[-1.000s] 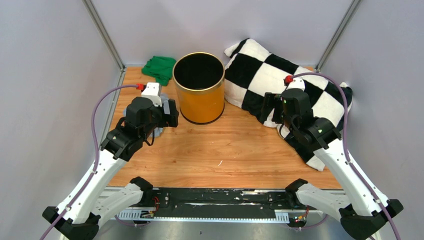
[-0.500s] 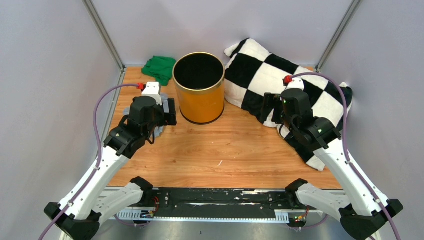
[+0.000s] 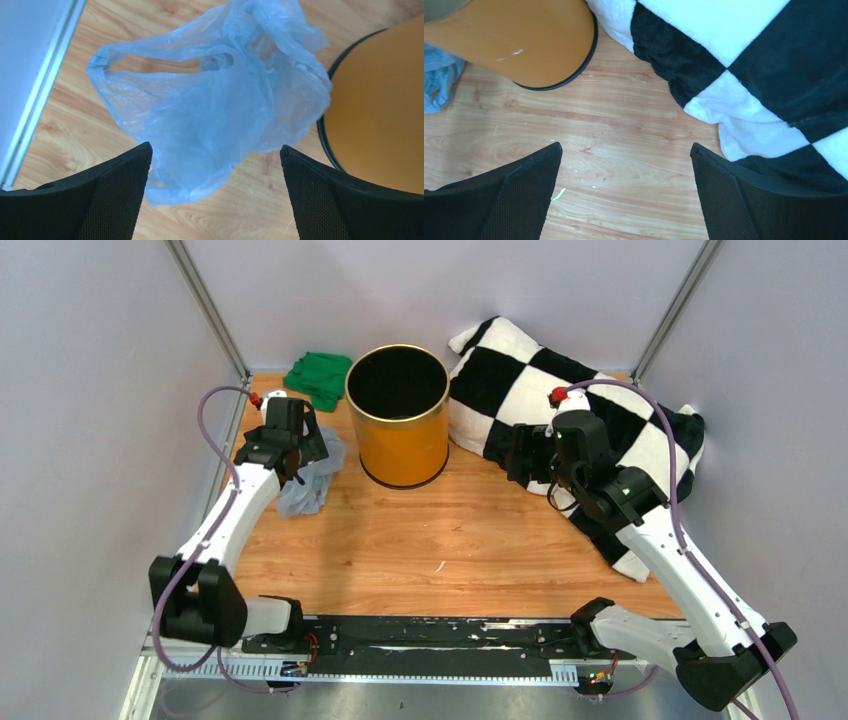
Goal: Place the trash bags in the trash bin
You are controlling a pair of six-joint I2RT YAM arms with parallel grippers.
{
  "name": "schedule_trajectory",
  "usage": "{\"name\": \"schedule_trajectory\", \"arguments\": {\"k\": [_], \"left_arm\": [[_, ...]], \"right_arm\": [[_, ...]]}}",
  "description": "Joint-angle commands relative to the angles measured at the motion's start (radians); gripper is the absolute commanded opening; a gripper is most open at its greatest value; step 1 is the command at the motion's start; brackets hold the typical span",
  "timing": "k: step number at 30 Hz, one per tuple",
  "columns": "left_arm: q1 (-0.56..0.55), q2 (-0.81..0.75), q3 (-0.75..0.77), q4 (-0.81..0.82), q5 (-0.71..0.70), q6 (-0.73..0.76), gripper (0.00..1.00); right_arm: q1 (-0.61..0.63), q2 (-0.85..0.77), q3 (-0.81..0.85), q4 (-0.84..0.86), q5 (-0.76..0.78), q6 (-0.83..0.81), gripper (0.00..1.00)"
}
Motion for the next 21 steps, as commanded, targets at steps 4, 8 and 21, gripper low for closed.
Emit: {"name": "schedule_trajectory", "arguments": {"k": [4,8,21], "left_arm": [[0.085,0.151,0.005,0.066,-0.005,-0.115,1.00],[0.087,0.193,-0.073,0.122,0.008,-0.139,0.94],[0.075,0.037,-0.368,0.233,0.273,-0.145,0.06]], "right_arm": [[-0.006,-0.022,-0.010,0.040,-0.094,-0.028,1.00],[-0.005,-0.025,-0.028,0.048,-0.117,-0.034,1.00],[-0.006,-0.004,-0.089,0.080,-0.198,-0.002,0.94]]}}
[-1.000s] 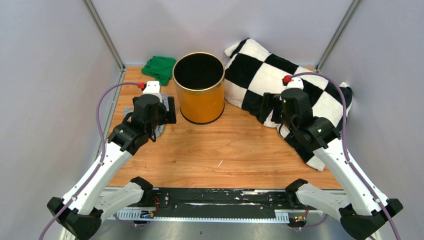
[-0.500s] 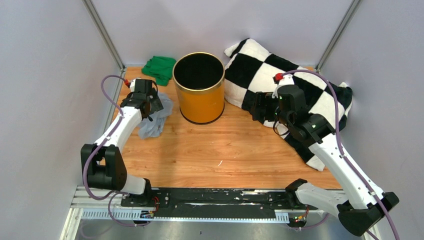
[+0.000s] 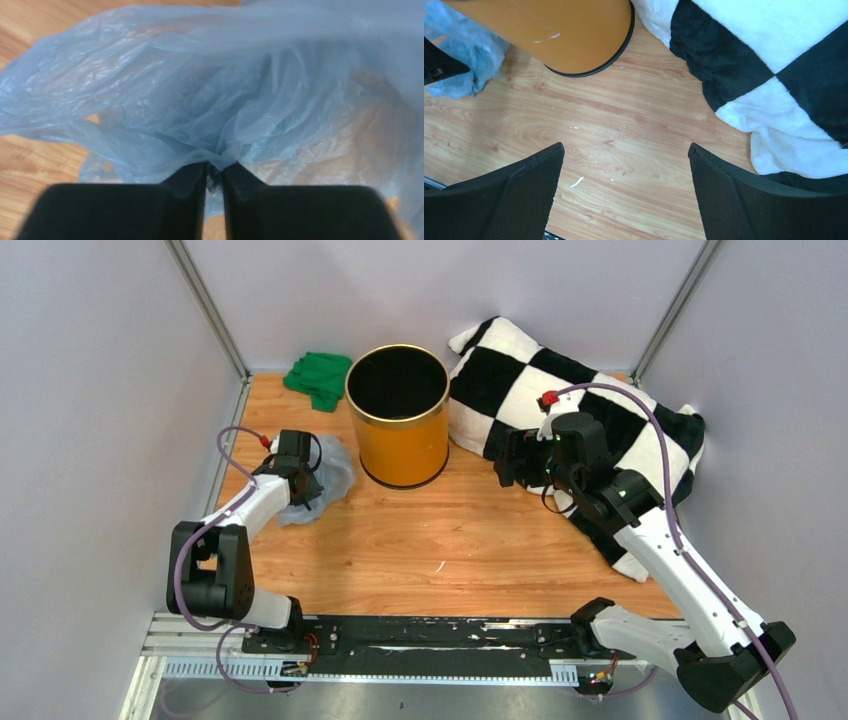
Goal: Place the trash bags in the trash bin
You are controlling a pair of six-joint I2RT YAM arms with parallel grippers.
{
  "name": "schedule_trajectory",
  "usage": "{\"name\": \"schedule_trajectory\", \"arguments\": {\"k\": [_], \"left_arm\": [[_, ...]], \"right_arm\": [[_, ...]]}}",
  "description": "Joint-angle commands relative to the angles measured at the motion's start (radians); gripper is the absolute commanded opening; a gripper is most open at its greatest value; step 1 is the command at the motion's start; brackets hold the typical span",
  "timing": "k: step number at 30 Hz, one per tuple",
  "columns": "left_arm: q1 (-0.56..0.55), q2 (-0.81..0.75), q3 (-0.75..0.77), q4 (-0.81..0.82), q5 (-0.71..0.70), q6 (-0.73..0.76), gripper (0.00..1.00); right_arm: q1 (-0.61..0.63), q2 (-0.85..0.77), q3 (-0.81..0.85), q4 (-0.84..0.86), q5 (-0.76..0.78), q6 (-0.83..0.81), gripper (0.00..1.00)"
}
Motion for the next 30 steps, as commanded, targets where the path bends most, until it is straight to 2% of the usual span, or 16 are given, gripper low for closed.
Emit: {"name": "schedule_trajectory", "arguments": {"k": [1,4,9,12,15,17,20,25,30], "left_arm": [[-0.019,-0.126,-0.096,0.036,0.117,0.001,0.03],[-0.102,-0.234,-0.164,0.026,0.171,-0.014,0.00],[-0.340,-0.335,-0.208,0.004,0.215,-0.081,0.00],[-0.472,-0.358,-0.199,-0.008,0.219,-0.107,0.00],[-0.559,-0.364,-0.173,-0.010,0.235,-0.115,0.00],[-0.596,-0.363,-0.152,-0.014,0.250,-0.117,0.00],[-0.602,-0.357,-0.121,-0.011,0.266,-0.107,0.08],[-0.603,-0.326,-0.064,-0.007,0.304,-0.086,0.25],[-0.603,-0.344,0.002,-0.052,0.288,-0.077,0.39]], "right_arm": [[-0.005,0.000,-0.052,0.016,-0.042,0.026,0.93],[-0.006,-0.007,-0.092,0.037,-0.096,0.049,0.92],[0.007,-0.020,-0.184,0.090,-0.193,0.076,0.88],[0.064,-0.038,-0.244,0.140,-0.195,0.071,0.88],[0.130,-0.047,-0.319,0.218,-0.194,0.068,0.89],[0.166,-0.042,-0.360,0.272,-0.195,0.073,0.89],[0.231,-0.027,-0.396,0.349,-0.189,0.087,0.89],[0.323,0.003,-0.395,0.393,-0.115,0.090,0.91],[0.335,0.072,-0.373,0.416,-0.072,0.056,0.91]]}}
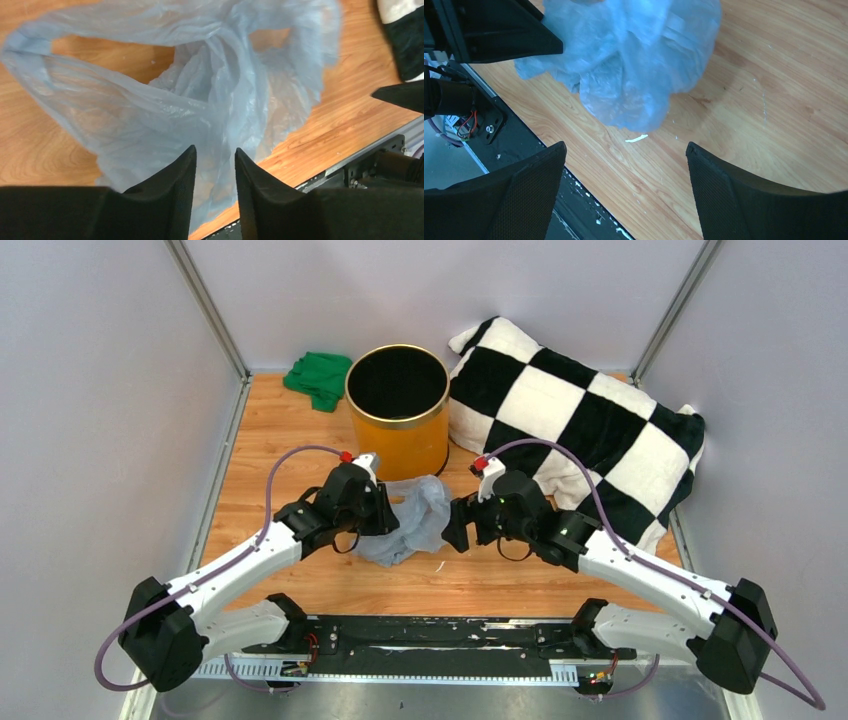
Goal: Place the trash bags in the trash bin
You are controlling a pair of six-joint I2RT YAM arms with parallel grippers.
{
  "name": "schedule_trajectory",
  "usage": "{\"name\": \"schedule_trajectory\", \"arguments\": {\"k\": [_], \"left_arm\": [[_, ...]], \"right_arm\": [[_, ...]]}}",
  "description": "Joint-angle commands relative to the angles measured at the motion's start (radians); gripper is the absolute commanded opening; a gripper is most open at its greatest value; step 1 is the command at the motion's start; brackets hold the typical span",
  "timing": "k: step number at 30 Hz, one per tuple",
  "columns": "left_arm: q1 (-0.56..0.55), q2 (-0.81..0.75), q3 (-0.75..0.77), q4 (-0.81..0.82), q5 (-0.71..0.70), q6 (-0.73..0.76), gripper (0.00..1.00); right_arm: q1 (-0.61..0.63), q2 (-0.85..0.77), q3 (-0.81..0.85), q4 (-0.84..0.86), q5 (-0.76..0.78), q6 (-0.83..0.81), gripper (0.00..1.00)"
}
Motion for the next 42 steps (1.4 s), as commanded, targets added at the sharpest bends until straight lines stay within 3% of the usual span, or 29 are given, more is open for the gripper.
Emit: {"name": "schedule_trajectory", "arguments": {"k": [1,10,17,22,30,34,39,42], "left_arm": [[-0.006,-0.027,0.078,-0.052,-0.013,0.023,0.43],[0.038,-0.077,0.154,-0.190,-0.262,0.101,0.66],[0.189,0.026,0.126,-0.069,-0.169,0.157,0.69],[0.285,0.105,0.082,0.083,-0.067,0.112,0.69],[0.305,0.206,0.034,0.276,-0.039,0.034,0.65],[0.307,0.235,0.005,0.344,-0.077,0.016,0.61],[0.308,0.266,-0.002,0.382,-0.082,0.011,0.56],[0.309,0.278,0.002,0.382,-0.069,0.011,0.45]], "right_arm": [[0.011,0.066,0.028,0.044,0.093,-0.027,0.91],[-0.033,0.175,0.081,0.036,0.179,-0.008,0.89],[-0.071,0.231,0.067,0.058,0.144,0.038,0.86],[-0.090,0.267,0.049,0.107,0.095,0.075,0.84],[-0.109,0.346,0.029,0.171,0.007,0.120,0.80],[-0.130,0.375,0.016,0.184,-0.011,0.108,0.66],[-0.154,0.404,0.004,0.175,-0.039,0.066,0.34],[-0.156,0.428,0.019,0.139,-0.032,0.030,0.21]]}}
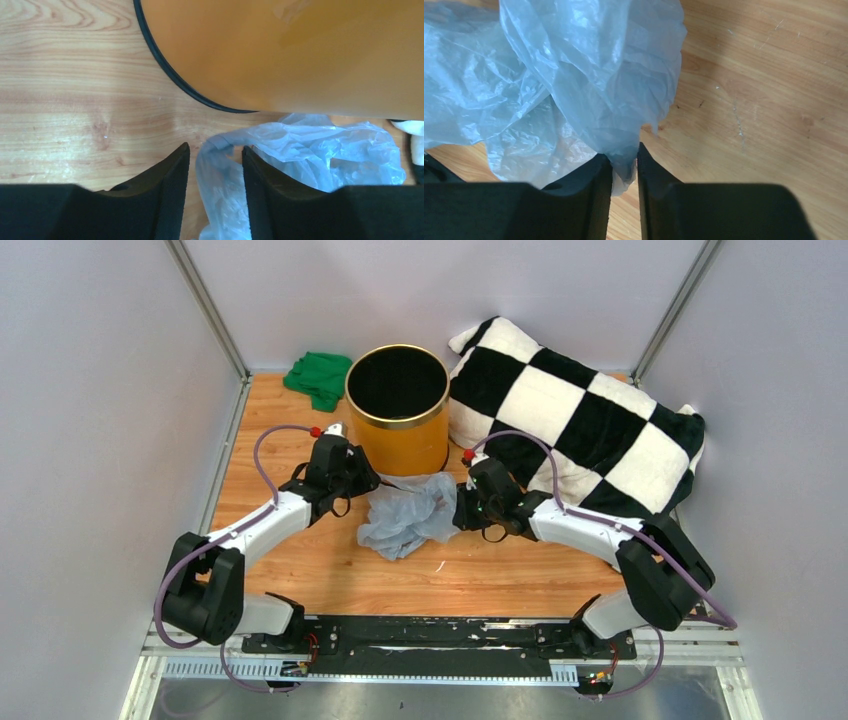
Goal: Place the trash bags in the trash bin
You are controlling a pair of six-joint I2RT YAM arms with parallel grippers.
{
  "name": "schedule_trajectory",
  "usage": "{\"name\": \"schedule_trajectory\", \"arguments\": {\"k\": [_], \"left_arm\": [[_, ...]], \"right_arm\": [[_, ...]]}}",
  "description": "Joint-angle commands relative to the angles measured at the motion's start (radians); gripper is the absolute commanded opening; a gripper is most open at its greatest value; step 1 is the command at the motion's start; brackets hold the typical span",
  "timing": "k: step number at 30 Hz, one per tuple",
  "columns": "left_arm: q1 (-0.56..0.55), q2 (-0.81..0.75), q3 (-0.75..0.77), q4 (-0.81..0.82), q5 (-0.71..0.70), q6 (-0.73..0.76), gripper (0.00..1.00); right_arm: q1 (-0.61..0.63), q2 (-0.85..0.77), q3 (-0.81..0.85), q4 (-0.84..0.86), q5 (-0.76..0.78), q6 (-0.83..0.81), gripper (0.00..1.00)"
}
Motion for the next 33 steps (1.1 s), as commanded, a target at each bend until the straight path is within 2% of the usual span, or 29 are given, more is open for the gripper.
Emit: {"name": "schedule_trajectory", "arguments": {"k": [1,4,8,9,13,17,23,25,28,33], "left_arm": [[0.005,0.013,-0.007,0.055,-0.007,-0.005,0.41],[0.005,0.000,-0.019,0.055,-0.006,0.003,0.31],[0.006,-0.039,-0.018,0.011,-0.008,0.031,0.03],[0.005,-0.059,-0.011,-0.015,-0.016,0.042,0.00],[0.006,-0.203,0.044,-0.153,-0.116,0.105,0.00],[0.010,-0.329,0.148,-0.302,-0.211,0.174,0.00],[0.011,-0.401,0.248,-0.424,-0.181,0.231,0.00],[0.010,-0.416,0.246,-0.419,-0.073,0.241,0.00],[-0.027,-0.417,0.227,-0.403,0.062,0.215,0.00],[-0.208,-0.400,0.187,-0.378,0.040,0.175,0.00]], "right_arm": [[-0.014,0.036,0.007,-0.042,-0.006,-0.056,0.17],[-0.017,0.035,0.011,-0.064,0.012,-0.069,0.08],[-0.026,0.005,0.030,-0.121,0.060,-0.083,0.01],[-0.027,-0.004,0.047,-0.162,0.090,-0.086,0.00],[-0.071,-0.033,0.127,-0.354,0.282,-0.081,0.00],[-0.178,-0.073,0.168,-0.470,0.308,-0.085,0.00],[-0.194,-0.158,0.217,-0.545,0.380,-0.120,0.00],[-0.194,-0.172,0.251,-0.564,0.342,-0.149,0.01],[-0.174,-0.168,0.308,-0.580,0.220,-0.185,0.10],[-0.042,-0.036,0.465,-0.676,0.167,-0.208,0.22]]}}
